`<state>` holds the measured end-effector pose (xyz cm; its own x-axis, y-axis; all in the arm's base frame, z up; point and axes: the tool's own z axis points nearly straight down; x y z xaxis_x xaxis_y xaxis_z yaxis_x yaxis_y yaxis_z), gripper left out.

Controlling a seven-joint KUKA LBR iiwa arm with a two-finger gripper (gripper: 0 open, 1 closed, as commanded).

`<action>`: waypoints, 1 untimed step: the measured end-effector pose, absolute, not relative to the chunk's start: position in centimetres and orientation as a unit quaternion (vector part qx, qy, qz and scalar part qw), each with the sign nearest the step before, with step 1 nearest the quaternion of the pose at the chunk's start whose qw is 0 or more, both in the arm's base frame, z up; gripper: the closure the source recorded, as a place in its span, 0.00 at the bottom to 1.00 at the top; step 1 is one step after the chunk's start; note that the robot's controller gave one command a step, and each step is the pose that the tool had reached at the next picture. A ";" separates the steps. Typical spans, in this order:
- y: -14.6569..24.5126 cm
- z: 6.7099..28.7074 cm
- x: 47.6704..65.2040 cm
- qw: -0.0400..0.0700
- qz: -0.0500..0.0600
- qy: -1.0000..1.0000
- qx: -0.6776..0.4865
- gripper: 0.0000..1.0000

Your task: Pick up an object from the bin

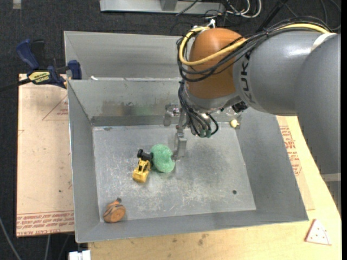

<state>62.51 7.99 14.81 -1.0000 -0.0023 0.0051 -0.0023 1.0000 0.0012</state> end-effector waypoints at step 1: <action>8.0 15.3 62.6 -0.001 -0.001 -1.000 0.000 0.00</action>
Offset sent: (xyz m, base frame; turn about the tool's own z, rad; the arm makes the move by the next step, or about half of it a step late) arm -0.0211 -0.0057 -0.0781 0.1244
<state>62.63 7.96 15.31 -1.0000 -0.0009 -0.0013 -0.0009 1.0000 0.0017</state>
